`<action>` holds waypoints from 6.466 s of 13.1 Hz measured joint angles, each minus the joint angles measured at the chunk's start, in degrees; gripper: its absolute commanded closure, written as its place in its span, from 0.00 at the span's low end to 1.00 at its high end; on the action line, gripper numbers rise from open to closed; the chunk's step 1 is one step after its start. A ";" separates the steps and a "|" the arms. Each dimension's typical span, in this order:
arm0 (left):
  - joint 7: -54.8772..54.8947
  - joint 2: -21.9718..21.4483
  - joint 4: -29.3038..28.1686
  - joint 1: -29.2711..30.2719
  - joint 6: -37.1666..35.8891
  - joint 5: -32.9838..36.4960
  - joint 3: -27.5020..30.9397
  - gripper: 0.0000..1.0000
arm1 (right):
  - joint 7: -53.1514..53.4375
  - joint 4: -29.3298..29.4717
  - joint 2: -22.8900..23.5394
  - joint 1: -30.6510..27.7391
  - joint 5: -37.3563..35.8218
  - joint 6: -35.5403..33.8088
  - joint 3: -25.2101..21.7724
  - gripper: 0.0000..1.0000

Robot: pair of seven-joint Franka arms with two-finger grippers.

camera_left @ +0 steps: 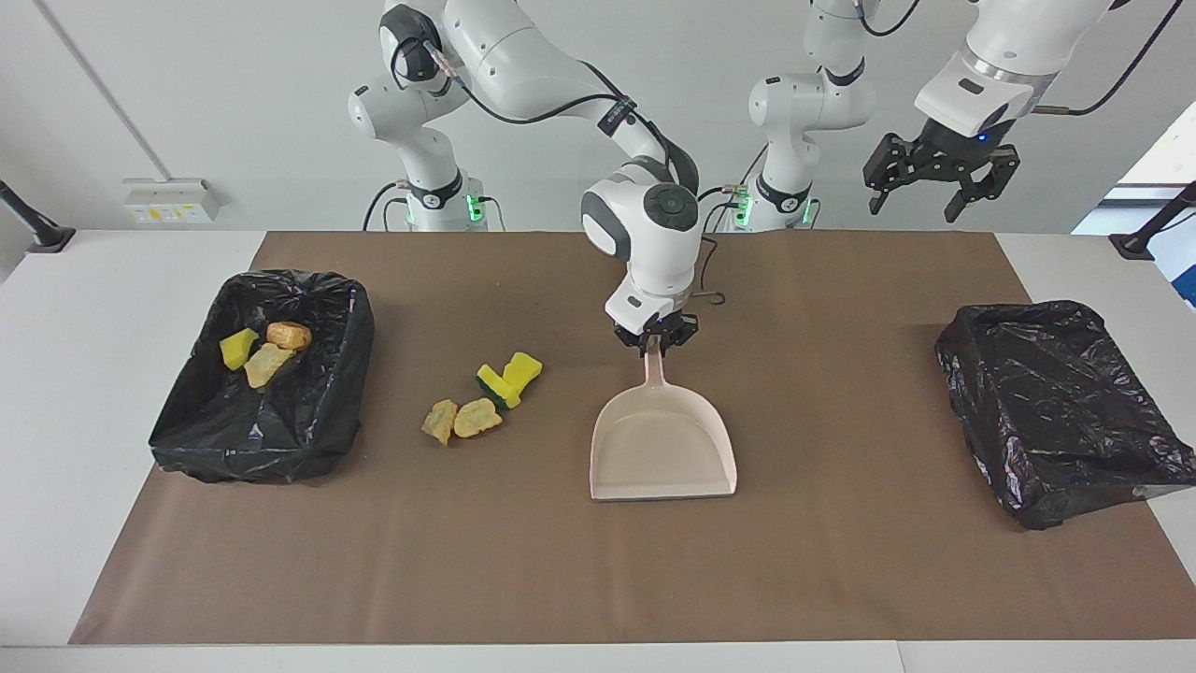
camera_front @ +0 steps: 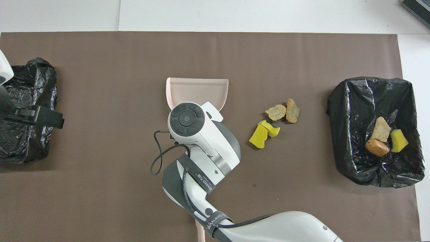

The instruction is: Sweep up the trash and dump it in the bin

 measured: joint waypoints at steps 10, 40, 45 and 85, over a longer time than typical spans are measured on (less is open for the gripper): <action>3.03 0.18 -2.40 -0.54 5.72 0.00 -0.96 0.00 | -0.02 -4.64 -14.75 -0.39 3.69 -13.88 -0.08 0.00; -31.34 18.79 -25.12 -25.24 49.38 2.32 -1.79 0.61 | 13.83 -51.51 -34.99 22.59 19.30 14.64 -0.01 1.00; -30.33 18.77 -25.54 -25.40 48.72 2.48 -1.65 0.98 | 13.93 -49.41 -35.41 19.88 19.15 9.10 -0.42 1.00; 25.76 3.55 -39.22 -30.99 30.48 11.58 -1.68 1.00 | -31.77 -38.90 -29.60 -18.84 -5.83 -12.49 -0.09 1.00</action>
